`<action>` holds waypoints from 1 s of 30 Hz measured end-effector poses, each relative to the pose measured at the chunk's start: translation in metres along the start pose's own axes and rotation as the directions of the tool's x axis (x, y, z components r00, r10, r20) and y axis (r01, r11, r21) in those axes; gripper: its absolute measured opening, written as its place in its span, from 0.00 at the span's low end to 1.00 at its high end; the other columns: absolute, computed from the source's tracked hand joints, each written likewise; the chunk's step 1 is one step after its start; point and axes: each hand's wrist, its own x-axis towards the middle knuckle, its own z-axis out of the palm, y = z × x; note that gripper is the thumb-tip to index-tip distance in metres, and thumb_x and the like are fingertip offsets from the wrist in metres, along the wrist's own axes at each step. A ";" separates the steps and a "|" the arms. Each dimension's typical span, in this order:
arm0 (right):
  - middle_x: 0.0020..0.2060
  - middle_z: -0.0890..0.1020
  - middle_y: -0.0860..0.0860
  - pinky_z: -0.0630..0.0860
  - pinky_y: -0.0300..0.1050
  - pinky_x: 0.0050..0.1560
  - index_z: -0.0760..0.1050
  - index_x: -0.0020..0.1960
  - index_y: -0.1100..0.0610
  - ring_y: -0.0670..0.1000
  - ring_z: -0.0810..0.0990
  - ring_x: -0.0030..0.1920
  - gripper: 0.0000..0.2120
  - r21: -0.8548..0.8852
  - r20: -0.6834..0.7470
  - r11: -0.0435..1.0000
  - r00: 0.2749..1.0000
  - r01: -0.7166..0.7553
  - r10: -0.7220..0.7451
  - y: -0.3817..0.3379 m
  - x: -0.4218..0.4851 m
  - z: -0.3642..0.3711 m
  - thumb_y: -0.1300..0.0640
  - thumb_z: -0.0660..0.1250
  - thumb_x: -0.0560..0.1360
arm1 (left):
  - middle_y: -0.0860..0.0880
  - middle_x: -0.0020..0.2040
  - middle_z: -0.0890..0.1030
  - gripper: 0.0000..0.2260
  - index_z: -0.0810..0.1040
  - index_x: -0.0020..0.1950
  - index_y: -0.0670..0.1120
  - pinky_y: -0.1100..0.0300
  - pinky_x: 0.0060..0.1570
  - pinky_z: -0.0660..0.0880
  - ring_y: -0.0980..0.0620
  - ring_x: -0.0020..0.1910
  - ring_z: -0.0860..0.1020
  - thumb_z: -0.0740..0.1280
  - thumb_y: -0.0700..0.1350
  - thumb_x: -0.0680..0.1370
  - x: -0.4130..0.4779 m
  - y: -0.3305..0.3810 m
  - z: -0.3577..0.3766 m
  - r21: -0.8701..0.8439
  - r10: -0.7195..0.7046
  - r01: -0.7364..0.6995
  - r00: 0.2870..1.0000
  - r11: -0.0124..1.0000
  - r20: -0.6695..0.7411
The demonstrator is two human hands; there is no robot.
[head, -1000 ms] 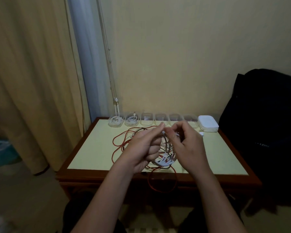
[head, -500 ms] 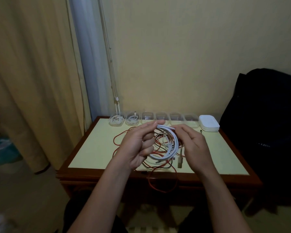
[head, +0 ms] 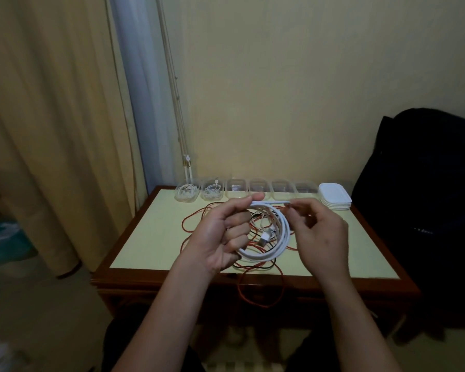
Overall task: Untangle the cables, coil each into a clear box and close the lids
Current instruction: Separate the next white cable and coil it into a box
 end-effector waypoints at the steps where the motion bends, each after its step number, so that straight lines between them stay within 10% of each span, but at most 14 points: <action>1: 0.37 0.84 0.42 0.73 0.24 0.37 0.83 0.51 0.60 0.35 0.82 0.35 0.05 0.064 -0.018 0.997 0.999 -0.049 0.051 -0.002 0.000 0.000 0.66 0.70 0.77 | 0.55 0.22 0.57 0.10 0.84 0.48 0.40 0.68 0.16 0.46 0.58 0.21 0.48 0.64 0.41 0.75 0.001 -0.001 0.000 0.004 -0.004 0.004 1.000 1.000 -0.006; 9: 0.41 0.86 0.58 0.80 0.40 0.36 0.82 0.52 0.65 0.53 0.86 0.39 0.07 0.555 0.357 0.633 0.842 -0.539 0.404 -0.009 -0.002 -0.001 0.70 0.69 0.75 | 0.55 0.22 0.58 0.11 0.82 0.52 0.41 0.68 0.14 0.49 0.61 0.15 0.56 0.67 0.45 0.74 0.005 -0.003 -0.002 0.133 0.050 -0.043 0.998 0.990 -0.050; 18: 0.39 0.81 0.59 0.81 0.52 0.46 0.80 0.59 0.67 0.58 0.82 0.39 0.21 0.568 0.656 0.332 0.658 -0.753 0.370 -0.020 -0.005 0.004 0.51 0.68 0.74 | 0.51 0.26 0.57 0.06 0.87 0.46 0.45 0.66 0.21 0.48 0.56 0.21 0.54 0.70 0.43 0.78 0.005 -0.004 0.001 0.546 0.399 -0.261 0.905 0.796 -0.148; 24: 0.47 0.85 0.62 0.81 0.45 0.50 0.81 0.59 0.66 0.58 0.85 0.50 0.15 0.432 0.657 0.646 0.710 -0.629 0.253 -0.017 -0.005 -0.007 0.69 0.73 0.72 | 0.50 0.27 0.57 0.08 0.85 0.53 0.40 0.65 0.21 0.48 0.57 0.21 0.53 0.69 0.42 0.79 0.003 0.001 0.000 0.535 0.404 -0.280 0.906 0.797 -0.127; 30: 0.45 0.88 0.51 0.83 0.42 0.46 0.81 0.62 0.58 0.51 0.87 0.45 0.14 0.158 0.562 0.944 0.813 -0.289 0.154 -0.019 -0.001 -0.014 0.67 0.69 0.78 | 0.52 0.27 0.58 0.12 0.81 0.60 0.37 0.66 0.19 0.50 0.59 0.20 0.55 0.65 0.42 0.81 0.000 0.007 -0.001 0.445 0.381 -0.299 0.918 0.844 -0.106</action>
